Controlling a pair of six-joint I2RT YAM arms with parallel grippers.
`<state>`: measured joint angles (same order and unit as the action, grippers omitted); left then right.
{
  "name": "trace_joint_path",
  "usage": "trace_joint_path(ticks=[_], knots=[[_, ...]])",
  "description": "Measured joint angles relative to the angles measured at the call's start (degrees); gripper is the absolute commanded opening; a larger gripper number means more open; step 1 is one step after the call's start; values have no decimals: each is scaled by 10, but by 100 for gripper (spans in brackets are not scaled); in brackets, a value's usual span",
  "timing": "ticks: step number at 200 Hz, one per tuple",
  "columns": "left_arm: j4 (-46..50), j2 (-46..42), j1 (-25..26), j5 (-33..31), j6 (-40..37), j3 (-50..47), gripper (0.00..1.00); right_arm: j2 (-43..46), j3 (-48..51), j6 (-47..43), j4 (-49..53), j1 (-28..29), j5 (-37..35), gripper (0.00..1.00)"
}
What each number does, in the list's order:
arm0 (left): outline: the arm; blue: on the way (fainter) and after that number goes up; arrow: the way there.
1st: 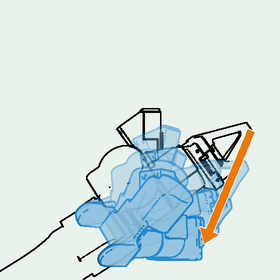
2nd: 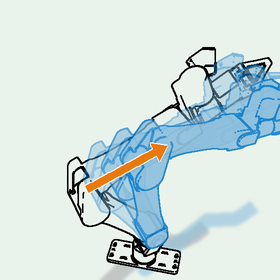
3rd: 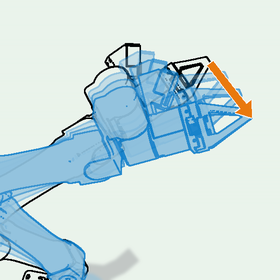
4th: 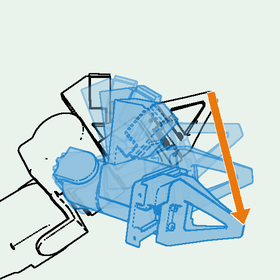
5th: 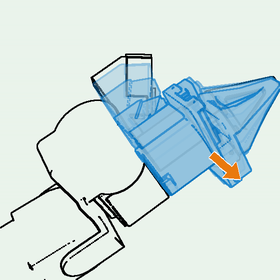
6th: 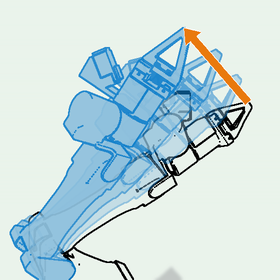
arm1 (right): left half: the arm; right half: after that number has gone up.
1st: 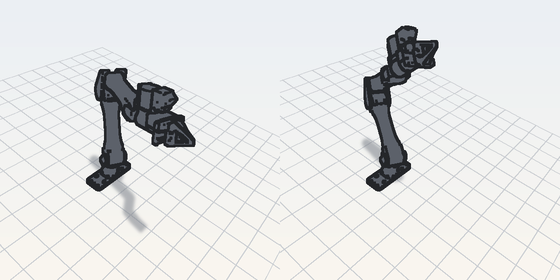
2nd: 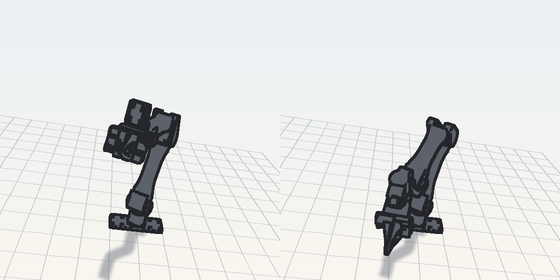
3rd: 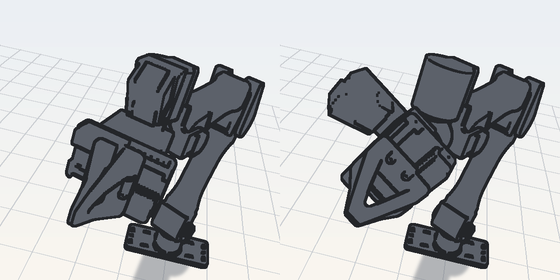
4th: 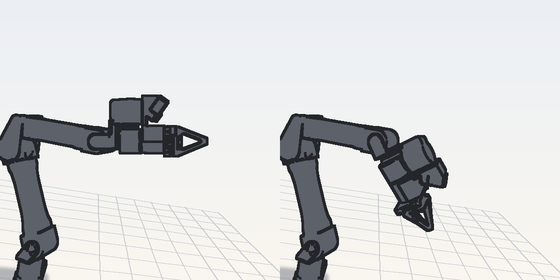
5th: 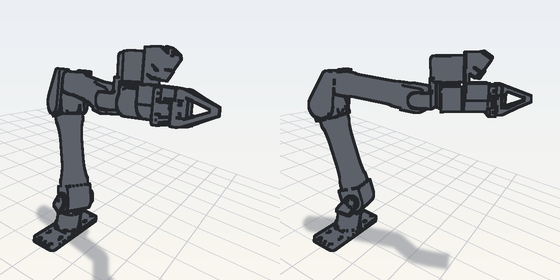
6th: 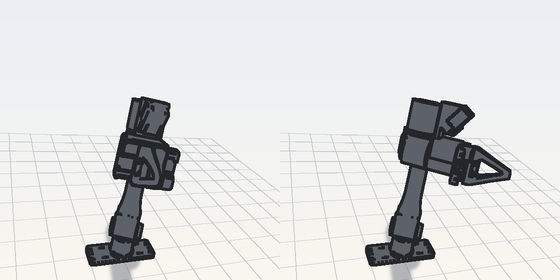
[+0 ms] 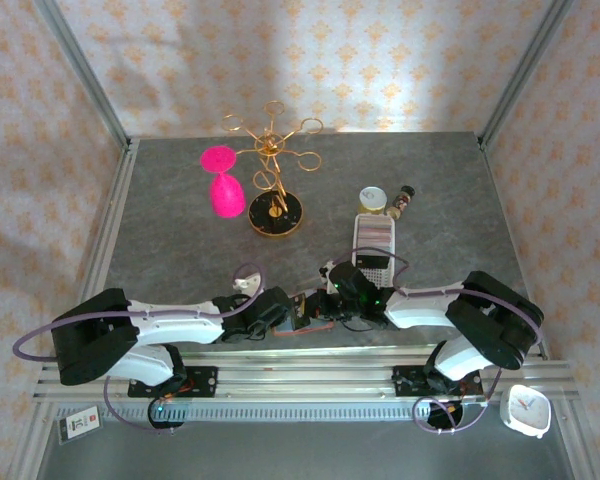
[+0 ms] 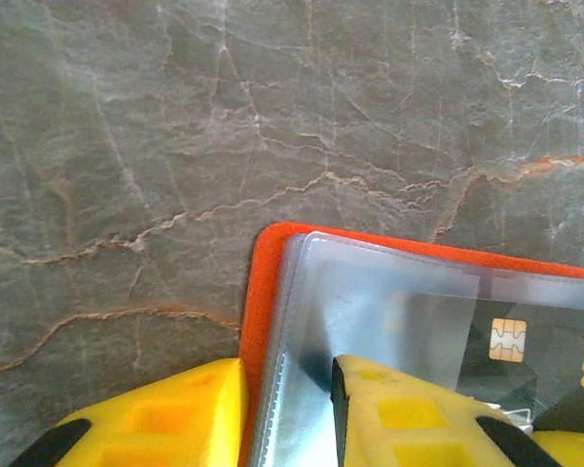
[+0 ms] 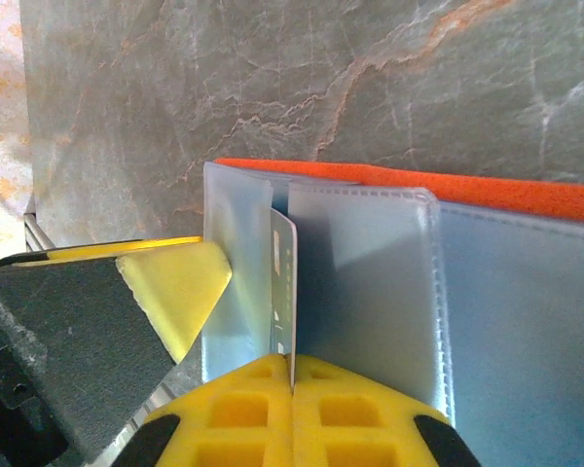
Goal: Put the credit cards into the card holder
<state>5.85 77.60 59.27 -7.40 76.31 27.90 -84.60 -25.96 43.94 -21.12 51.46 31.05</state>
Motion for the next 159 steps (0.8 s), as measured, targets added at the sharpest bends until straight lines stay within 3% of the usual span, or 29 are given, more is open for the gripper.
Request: trace_joint_path(ticks=[115, 159], knots=[[-9, -4, 4, -6, 2, -7, 29, -1, -3, 0, -10, 6, -16, 0], [-14, -6, 4, -6, 3, -10, 29, -7, -20, -17, 10, 16, -22, 23]])
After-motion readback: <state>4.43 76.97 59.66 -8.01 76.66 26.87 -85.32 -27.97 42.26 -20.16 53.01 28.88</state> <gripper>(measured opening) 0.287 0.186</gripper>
